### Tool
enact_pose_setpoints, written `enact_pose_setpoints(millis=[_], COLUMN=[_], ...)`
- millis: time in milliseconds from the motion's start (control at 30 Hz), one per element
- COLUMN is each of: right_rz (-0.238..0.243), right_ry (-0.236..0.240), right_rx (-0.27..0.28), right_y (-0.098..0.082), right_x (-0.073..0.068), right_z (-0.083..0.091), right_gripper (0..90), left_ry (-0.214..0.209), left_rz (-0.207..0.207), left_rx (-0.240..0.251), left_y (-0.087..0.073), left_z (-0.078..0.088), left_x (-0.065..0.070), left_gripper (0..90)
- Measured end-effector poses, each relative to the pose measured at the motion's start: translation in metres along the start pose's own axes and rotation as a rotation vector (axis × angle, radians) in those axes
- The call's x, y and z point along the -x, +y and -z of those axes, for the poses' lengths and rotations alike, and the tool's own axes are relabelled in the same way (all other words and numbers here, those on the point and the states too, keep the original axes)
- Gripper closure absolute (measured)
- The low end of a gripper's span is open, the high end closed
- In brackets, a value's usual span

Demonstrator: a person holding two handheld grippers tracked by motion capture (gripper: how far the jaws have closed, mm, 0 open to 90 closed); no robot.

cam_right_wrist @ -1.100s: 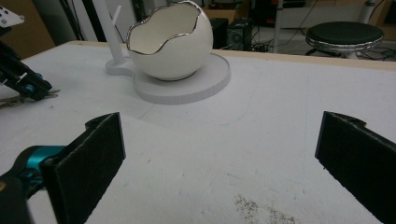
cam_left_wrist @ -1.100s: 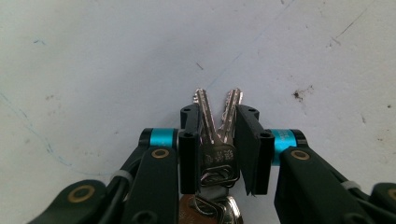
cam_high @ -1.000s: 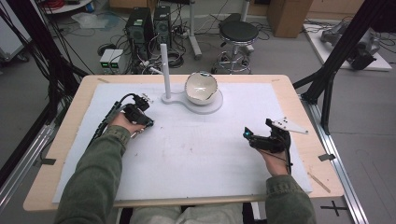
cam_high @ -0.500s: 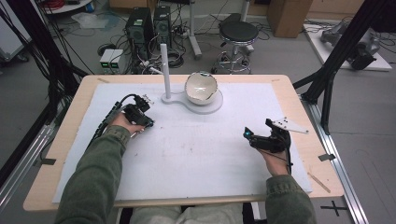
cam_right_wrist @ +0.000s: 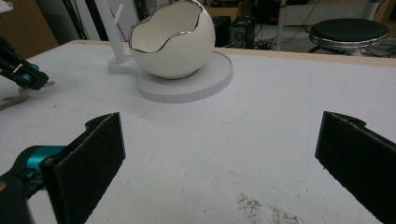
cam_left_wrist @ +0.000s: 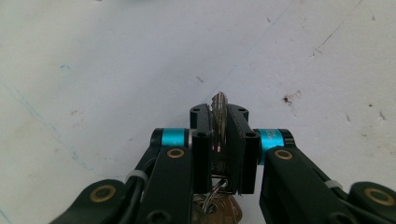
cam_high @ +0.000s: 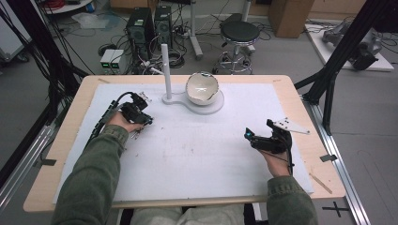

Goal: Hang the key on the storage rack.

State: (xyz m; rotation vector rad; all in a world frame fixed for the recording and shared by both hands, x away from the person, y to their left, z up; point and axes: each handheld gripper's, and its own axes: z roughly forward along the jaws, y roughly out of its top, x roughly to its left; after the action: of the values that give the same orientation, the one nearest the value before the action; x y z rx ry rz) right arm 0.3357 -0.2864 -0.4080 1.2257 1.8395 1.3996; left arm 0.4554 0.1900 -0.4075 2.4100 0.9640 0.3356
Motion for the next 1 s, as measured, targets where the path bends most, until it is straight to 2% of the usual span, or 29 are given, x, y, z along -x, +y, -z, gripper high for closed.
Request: enact_pose_setpoints(millis=[167, 333, 500, 600, 1000], right_rz=[-0.001, -0.001, -0.002, -0.002, 0.008], right_ry=[0.0, -0.002, -0.001, -0.001, 0.005], right_rx=[0.002, 0.001, 0.0, -0.005, -0.017], right_y=[0.0, 0.0, 0.0, 0.0, -0.001], right_x=[0.001, 0.0, 0.001, 0.0, 0.0], right_z=[0.0, 0.0, 0.0, 0.0, -0.002], right_gripper=[0.5, 0.5, 0.5, 0.5, 0.5], left_ry=[0.008, 0.014, 0.023, 0.007, 0.005], left_rz=[0.006, 0.01, 0.014, 0.022, 0.028], left_rx=[0.052, 0.068, 0.104, 0.119, 0.186], left_y=[0.0, 0.0, -0.001, -0.002, -0.003], left_z=[0.014, 0.023, 0.035, 0.042, 0.059], left_x=[-0.002, -0.003, -0.005, -0.008, -0.009], left_gripper=[80.7, 80.6, 80.6, 80.6, 80.6])
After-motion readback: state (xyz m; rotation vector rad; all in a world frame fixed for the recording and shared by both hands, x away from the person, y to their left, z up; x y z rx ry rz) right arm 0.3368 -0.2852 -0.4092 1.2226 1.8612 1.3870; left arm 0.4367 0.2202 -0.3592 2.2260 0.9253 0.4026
